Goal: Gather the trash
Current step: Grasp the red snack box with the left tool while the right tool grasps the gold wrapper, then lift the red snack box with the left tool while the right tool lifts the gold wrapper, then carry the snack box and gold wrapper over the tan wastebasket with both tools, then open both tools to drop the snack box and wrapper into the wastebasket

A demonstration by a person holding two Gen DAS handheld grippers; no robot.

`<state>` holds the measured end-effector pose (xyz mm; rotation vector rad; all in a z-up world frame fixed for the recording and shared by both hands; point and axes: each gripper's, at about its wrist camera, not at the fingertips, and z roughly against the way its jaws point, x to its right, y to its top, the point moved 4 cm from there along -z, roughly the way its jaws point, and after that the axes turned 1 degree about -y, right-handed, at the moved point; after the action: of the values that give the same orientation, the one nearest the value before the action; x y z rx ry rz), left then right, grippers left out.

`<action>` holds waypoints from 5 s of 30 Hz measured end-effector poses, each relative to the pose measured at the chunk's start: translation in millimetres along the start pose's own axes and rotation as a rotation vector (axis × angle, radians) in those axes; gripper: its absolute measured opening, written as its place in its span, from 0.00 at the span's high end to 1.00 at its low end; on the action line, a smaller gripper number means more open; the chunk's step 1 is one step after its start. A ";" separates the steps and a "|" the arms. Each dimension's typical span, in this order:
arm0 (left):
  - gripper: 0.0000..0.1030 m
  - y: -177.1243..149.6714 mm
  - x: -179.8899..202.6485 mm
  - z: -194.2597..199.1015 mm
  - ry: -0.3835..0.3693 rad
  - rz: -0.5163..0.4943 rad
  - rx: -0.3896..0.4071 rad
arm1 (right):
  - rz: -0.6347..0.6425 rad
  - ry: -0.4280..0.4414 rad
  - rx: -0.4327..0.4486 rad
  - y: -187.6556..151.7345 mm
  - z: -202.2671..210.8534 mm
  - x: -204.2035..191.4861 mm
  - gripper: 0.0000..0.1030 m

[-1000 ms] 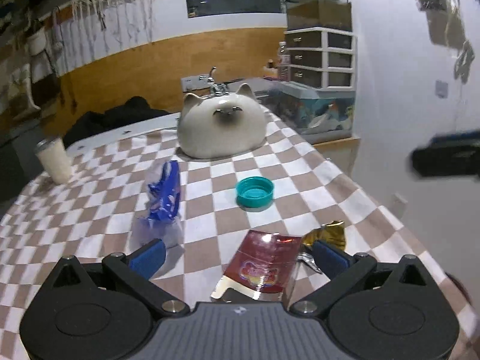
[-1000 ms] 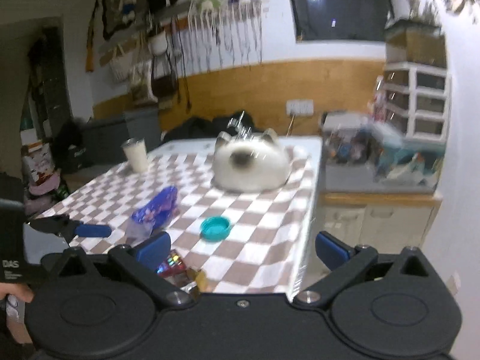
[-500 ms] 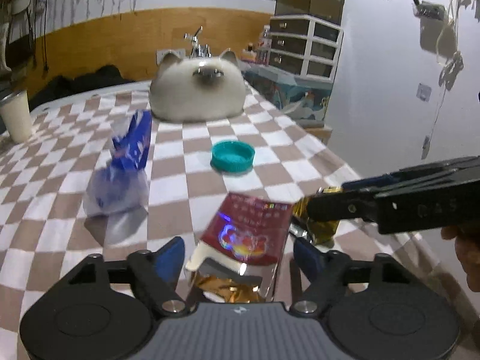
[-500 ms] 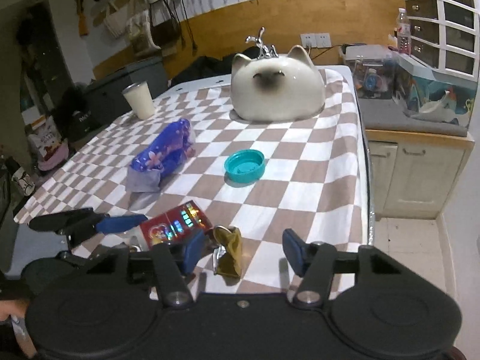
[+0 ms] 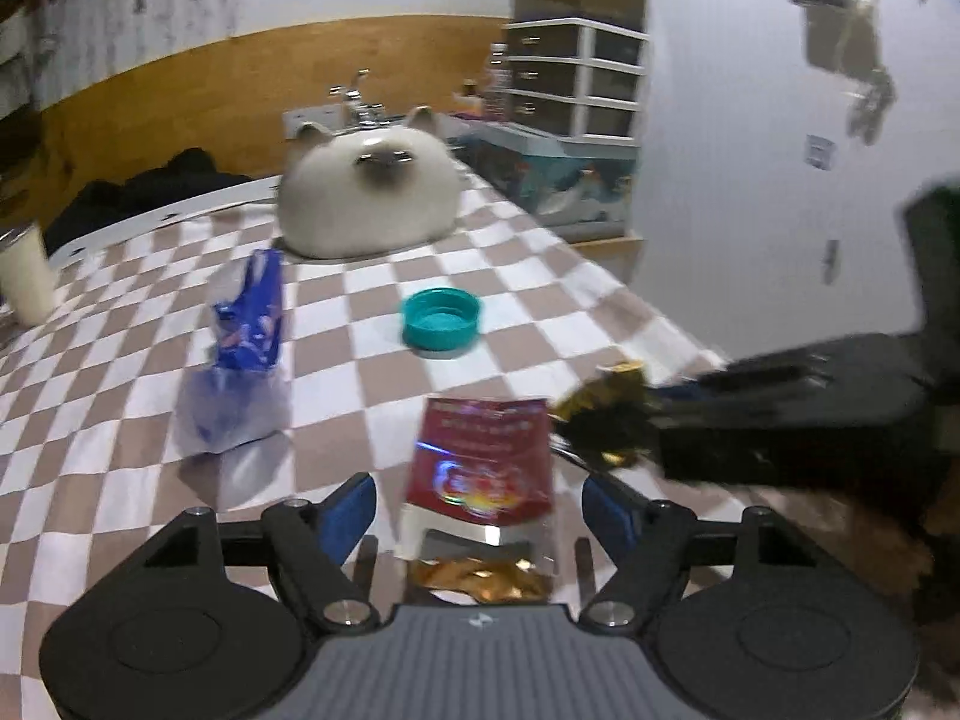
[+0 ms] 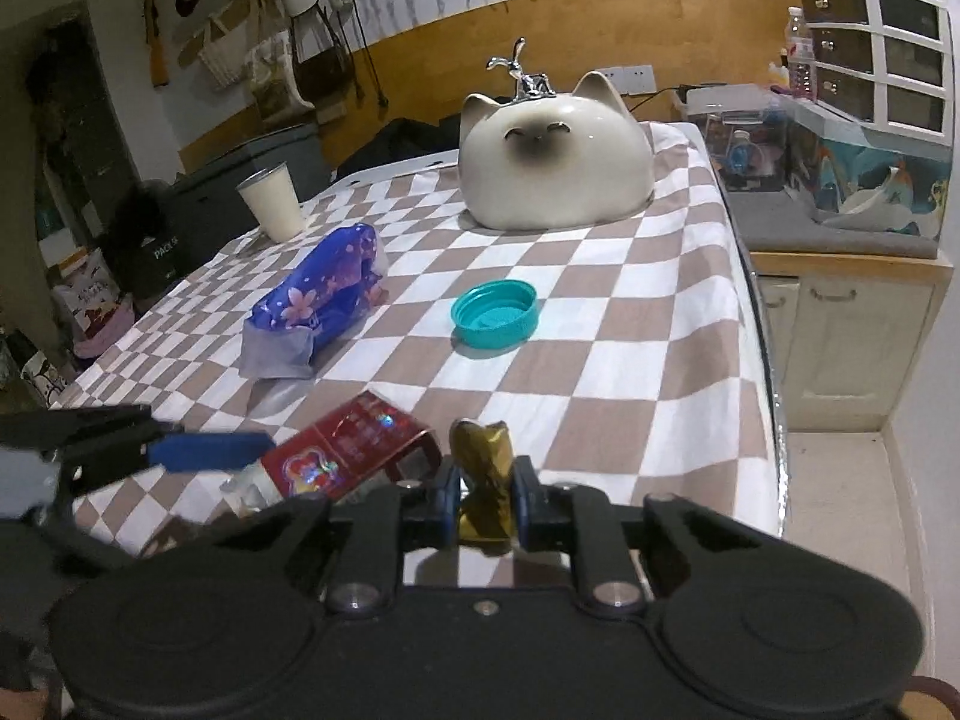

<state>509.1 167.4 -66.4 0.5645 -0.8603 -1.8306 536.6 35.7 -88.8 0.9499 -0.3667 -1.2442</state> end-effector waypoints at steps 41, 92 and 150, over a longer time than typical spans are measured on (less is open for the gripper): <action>0.48 -22.5 31.2 52.3 0.208 0.169 0.063 | 0.070 -0.054 0.079 -30.4 91.0 17.5 0.83; 0.48 -29.3 336.1 6.4 0.027 0.087 -0.030 | -0.072 -0.253 0.112 -134.1 271.0 219.7 0.83; 0.08 -153.6 342.1 -197.1 -0.016 0.093 -0.665 | -0.210 -0.223 -0.422 -236.4 95.5 310.4 0.83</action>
<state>422.8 -168.1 -310.2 0.0834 -0.2422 -1.8927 420.7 -290.7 -292.3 0.4975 -0.1682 -1.5508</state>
